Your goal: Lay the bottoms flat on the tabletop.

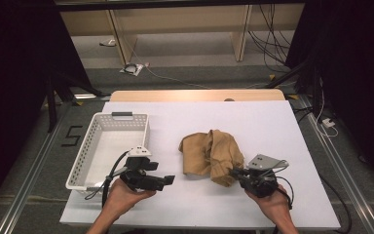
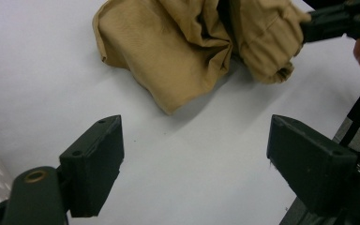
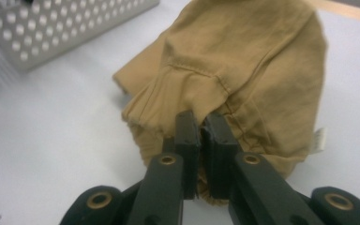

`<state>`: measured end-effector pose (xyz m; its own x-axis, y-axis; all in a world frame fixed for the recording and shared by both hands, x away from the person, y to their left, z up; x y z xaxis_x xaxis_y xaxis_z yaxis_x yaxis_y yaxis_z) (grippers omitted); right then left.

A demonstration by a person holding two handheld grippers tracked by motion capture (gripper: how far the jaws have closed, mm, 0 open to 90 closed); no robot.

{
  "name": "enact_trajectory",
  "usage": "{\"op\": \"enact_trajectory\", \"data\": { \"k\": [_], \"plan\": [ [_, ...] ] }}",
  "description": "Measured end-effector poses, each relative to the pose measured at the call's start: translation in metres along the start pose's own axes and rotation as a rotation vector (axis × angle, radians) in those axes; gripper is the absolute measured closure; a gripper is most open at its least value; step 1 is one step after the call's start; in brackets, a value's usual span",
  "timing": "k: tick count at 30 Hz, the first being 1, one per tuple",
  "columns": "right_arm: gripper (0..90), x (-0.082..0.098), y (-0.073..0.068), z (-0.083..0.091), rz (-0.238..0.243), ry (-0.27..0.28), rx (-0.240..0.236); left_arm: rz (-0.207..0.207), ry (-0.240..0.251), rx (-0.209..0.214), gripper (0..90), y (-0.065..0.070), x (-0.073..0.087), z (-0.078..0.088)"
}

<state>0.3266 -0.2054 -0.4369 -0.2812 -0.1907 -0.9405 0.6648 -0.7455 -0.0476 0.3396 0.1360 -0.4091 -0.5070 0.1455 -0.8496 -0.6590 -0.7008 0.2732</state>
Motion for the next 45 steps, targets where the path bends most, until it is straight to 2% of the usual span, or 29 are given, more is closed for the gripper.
{"op": "enact_trajectory", "data": {
  "k": [1, 6, 10, 14, 18, 27, 31, 33, 34, 38, 41, 45],
  "plan": [
    [86.0, -0.002, 0.01, 0.006, -0.029, 0.028, 0.027, -0.002, -0.001, 0.001, 19.1, 0.0, 0.0, 0.0],
    [85.9, 0.001, 0.034, 0.017, -0.096, 0.049, 0.099, -0.006, -0.007, 0.006, 19.1, 0.002, 0.001, -0.002],
    [85.8, 0.007, 0.052, 0.023, -0.131, 0.024, 0.162, -0.01, -0.012, 0.01, 19.1, 0.005, 0.001, -0.003],
    [85.7, 0.013, 0.067, 0.028, -0.13, -0.004, 0.22, -0.015, -0.018, 0.014, 19.1, 0.006, 0.003, -0.006],
    [85.7, 0.017, 0.075, 0.031, -0.142, -0.011, 0.267, -0.023, -0.029, 0.019, 19.2, 0.01, 0.005, -0.009],
    [84.9, 0.024, 0.086, 0.032, -0.141, -0.058, 0.334, -0.033, -0.049, 0.027, 19.4, 0.014, 0.011, -0.019],
    [81.5, 0.025, 0.086, 0.033, -0.151, -0.063, 0.343, -0.038, -0.06, 0.028, 19.5, 0.016, 0.014, -0.022],
    [71.7, 0.023, 0.086, 0.035, -0.155, -0.058, 0.357, -0.037, -0.06, 0.028, 19.6, 0.017, 0.015, -0.024],
    [70.1, 0.022, 0.085, 0.036, -0.156, -0.051, 0.363, -0.042, -0.064, 0.027, 19.7, 0.017, 0.015, -0.025],
    [57.1, 0.014, 0.079, 0.044, -0.159, 0.017, 0.369, -0.05, -0.075, 0.029, 19.9, 0.019, 0.018, -0.03],
    [50.8, 0.007, 0.07, 0.047, -0.173, 0.061, 0.331, -0.059, -0.076, 0.027, 20.5, 0.021, 0.018, -0.035],
    [46.1, -0.001, 0.05, 0.046, -0.143, 0.063, 0.261, -0.07, -0.079, 0.025, 21.1, 0.023, 0.018, -0.042]
  ]
}}
Point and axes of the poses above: each handheld gripper's, and its own axes: z roughly backward along the jaws, x roughly out of its underside, y roughly to its right, the point moved 1 cm from there along -z, roughly forward along the jaws, and after that the axes turned 15 degrees about y, right-handed, at the moved point
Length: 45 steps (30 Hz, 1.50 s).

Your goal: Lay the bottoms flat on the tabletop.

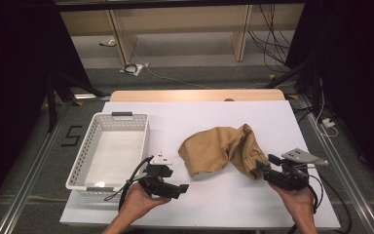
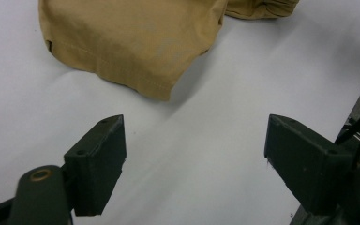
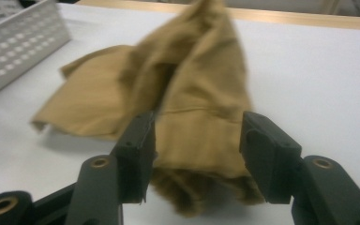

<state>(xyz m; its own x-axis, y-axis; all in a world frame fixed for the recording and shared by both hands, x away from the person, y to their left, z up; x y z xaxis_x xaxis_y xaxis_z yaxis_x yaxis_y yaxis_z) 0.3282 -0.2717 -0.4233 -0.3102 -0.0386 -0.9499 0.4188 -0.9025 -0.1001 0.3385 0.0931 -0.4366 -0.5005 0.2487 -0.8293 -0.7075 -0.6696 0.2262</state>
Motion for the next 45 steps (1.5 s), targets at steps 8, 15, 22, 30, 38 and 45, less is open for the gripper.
{"op": "enact_trajectory", "data": {
  "k": [8, 15, 22, 30, 38, 45],
  "plan": [
    [39.4, 0.005, -0.03, 0.002, 0.055, -0.044, -0.07, -0.033, -0.018, -0.006, 23.6, 0.002, -0.003, -0.021],
    [38.0, 0.018, -0.037, 0.006, 0.069, -0.124, -0.083, -0.03, -0.039, -0.038, 31.2, -0.003, 0.0, -0.042],
    [37.0, 0.03, -0.03, 0.0, 0.095, -0.185, -0.053, -0.02, -0.049, -0.061, 37.9, -0.008, 0.002, -0.057],
    [35.8, 0.038, -0.018, -0.015, 0.098, -0.233, -0.024, -0.042, -0.084, -0.082, 35.6, -0.009, 0.002, -0.074],
    [37.0, 0.044, -0.013, -0.029, 0.1, -0.275, -0.019, -0.082, -0.1, -0.143, 47.4, -0.007, 0.001, -0.087],
    [52.0, 0.047, -0.01, -0.031, 0.075, -0.286, -0.021, -0.098, -0.111, -0.115, 78.3, -0.007, 0.003, -0.086]
  ]
}}
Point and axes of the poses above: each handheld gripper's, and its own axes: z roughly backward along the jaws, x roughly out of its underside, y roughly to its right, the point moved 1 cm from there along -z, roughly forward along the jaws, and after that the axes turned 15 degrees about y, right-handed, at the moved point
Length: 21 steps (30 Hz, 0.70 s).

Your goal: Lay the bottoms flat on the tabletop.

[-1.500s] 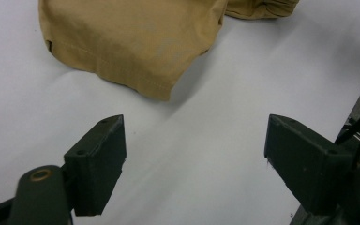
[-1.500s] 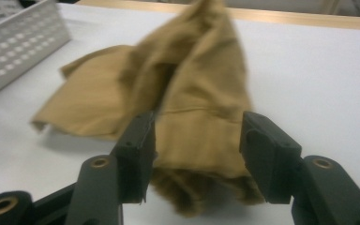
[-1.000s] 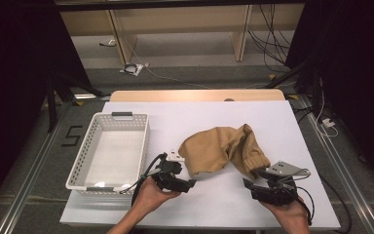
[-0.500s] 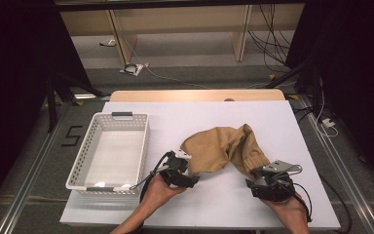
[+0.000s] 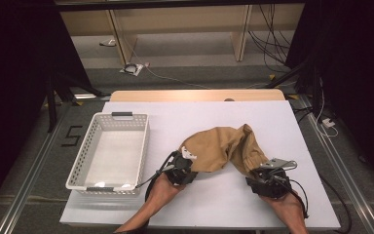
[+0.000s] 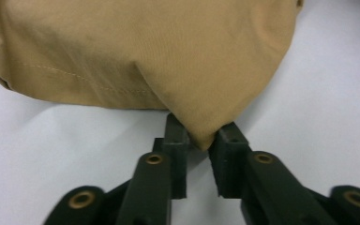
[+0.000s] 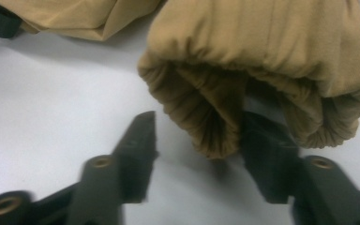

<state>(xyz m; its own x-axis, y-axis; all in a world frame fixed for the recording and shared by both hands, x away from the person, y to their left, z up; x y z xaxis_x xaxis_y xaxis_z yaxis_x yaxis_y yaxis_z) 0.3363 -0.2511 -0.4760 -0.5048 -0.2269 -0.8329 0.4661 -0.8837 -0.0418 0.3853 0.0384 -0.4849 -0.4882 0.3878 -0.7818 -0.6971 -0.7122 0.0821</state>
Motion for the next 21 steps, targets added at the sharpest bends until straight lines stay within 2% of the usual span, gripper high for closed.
{"op": "enact_trajectory", "data": {
  "k": [4, 6, 8, 9, 12, 14, 17, 21],
  "plan": [
    [73.2, -0.001, 0.002, -0.002, 0.009, -0.002, 0.007, -0.003, -0.005, 0.022, 82.3, -0.001, 0.001, 0.006],
    [80.7, -0.002, 0.002, -0.001, 0.021, 0.007, 0.011, -0.01, -0.005, 0.04, 83.0, -0.001, 0.001, 0.01],
    [82.4, -0.002, 0.001, 0.001, 0.023, 0.013, 0.005, -0.009, -0.003, 0.049, 83.2, -0.001, 0.002, 0.013],
    [84.0, -0.006, -0.003, 0.005, 0.01, 0.028, -0.027, -0.007, 0.001, 0.059, 83.7, -0.001, 0.002, 0.018],
    [84.5, -0.011, -0.008, 0.012, -0.007, 0.056, -0.073, -0.007, -0.002, 0.094, 84.2, -0.001, 0.003, 0.029],
    [84.7, -0.015, -0.01, 0.016, -0.012, 0.08, -0.098, -0.01, 0.005, 0.101, 84.3, 0.001, 0.004, 0.036],
    [84.7, -0.019, -0.012, 0.022, -0.03, 0.108, -0.124, -0.026, 0.001, 0.124, 84.4, 0.004, 0.004, 0.046],
    [84.8, -0.022, -0.01, 0.03, -0.064, 0.14, -0.149, -0.018, 0.012, 0.155, 84.4, 0.008, 0.003, 0.059]
  ]
}}
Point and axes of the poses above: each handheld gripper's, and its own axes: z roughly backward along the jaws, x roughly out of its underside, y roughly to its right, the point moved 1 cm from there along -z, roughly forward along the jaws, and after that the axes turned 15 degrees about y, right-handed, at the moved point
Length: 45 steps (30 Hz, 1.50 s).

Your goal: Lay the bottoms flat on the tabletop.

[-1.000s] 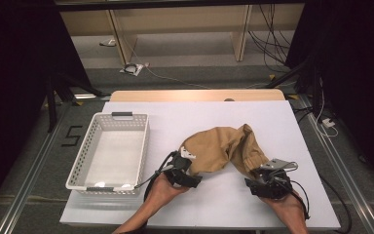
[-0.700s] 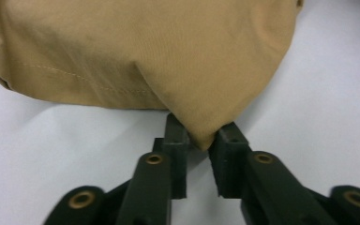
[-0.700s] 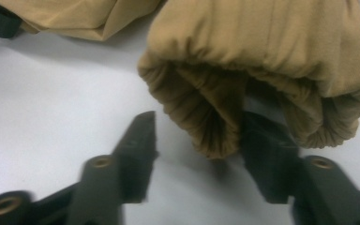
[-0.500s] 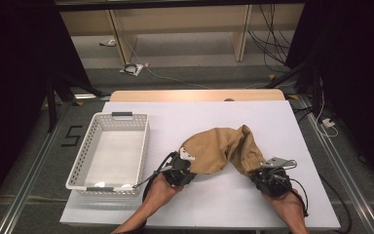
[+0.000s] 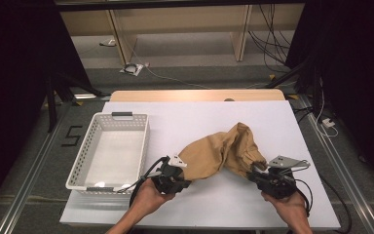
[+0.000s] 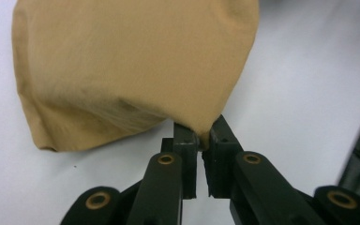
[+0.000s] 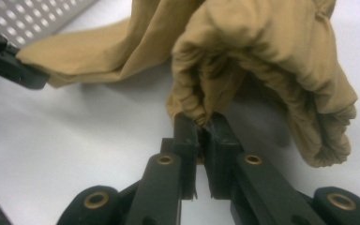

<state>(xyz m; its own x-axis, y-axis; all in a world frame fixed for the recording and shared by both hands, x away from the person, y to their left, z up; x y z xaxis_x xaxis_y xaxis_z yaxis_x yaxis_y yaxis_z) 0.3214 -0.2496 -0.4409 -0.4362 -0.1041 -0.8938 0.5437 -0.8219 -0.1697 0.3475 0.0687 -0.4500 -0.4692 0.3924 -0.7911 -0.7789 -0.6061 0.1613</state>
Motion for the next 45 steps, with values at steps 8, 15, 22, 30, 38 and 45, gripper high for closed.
{"op": "enact_trajectory", "data": {
  "k": [8, 15, 22, 30, 38, 45],
  "plan": [
    [85.1, -0.006, 0.003, 0.012, -0.049, 0.046, -0.029, -0.015, 0.016, 0.063, 84.4, 0.018, -0.007, 0.015],
    [85.4, -0.015, 0.003, 0.014, -0.059, 0.075, -0.039, -0.019, 0.051, 0.133, 84.5, 0.037, -0.018, 0.024],
    [85.7, -0.03, 0.01, 0.013, -0.06, 0.107, -0.031, -0.004, 0.099, 0.095, 84.5, 0.027, -0.029, 0.032],
    [85.8, -0.059, 0.029, -0.017, -0.081, 0.132, 0.006, -0.006, 0.12, -0.091, 84.3, -0.002, -0.029, 0.031],
    [85.7, -0.068, 0.058, -0.05, -0.116, 0.112, 0.099, 0.037, 0.076, -0.127, 83.9, -0.013, -0.02, 0.007],
    [85.6, -0.061, 0.078, -0.071, -0.126, 0.067, 0.174, 0.024, 0.033, -0.156, 83.8, -0.016, -0.012, -0.008]
  ]
}}
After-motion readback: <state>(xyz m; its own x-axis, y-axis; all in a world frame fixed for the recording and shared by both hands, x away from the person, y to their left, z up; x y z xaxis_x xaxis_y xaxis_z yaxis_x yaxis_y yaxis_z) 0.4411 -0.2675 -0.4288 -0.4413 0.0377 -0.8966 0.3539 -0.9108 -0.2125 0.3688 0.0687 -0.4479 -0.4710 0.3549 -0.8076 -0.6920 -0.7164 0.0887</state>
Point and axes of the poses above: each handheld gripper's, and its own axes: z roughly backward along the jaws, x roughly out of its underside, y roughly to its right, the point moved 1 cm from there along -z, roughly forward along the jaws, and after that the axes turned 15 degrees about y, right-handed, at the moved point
